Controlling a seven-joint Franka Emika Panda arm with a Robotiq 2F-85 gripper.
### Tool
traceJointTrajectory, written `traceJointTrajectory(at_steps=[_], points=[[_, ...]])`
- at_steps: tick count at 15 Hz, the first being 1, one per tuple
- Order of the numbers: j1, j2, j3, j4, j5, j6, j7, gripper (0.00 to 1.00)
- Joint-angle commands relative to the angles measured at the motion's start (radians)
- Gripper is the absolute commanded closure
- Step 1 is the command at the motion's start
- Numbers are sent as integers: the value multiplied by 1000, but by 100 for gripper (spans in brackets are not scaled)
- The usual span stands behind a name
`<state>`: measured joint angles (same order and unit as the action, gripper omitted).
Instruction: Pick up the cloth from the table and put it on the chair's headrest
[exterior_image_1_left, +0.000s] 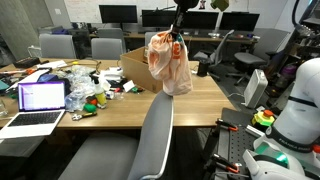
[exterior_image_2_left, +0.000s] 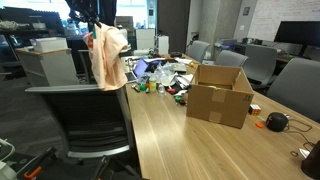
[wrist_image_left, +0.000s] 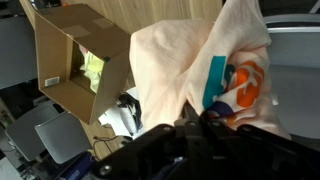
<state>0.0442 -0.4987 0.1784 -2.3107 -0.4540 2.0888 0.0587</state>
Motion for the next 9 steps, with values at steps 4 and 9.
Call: traceJointTrajectory(at_steps=[4,9], points=[[58,32,3,35,41,-49,-81,99],[82,40,25,33,25,-74,-88,99]])
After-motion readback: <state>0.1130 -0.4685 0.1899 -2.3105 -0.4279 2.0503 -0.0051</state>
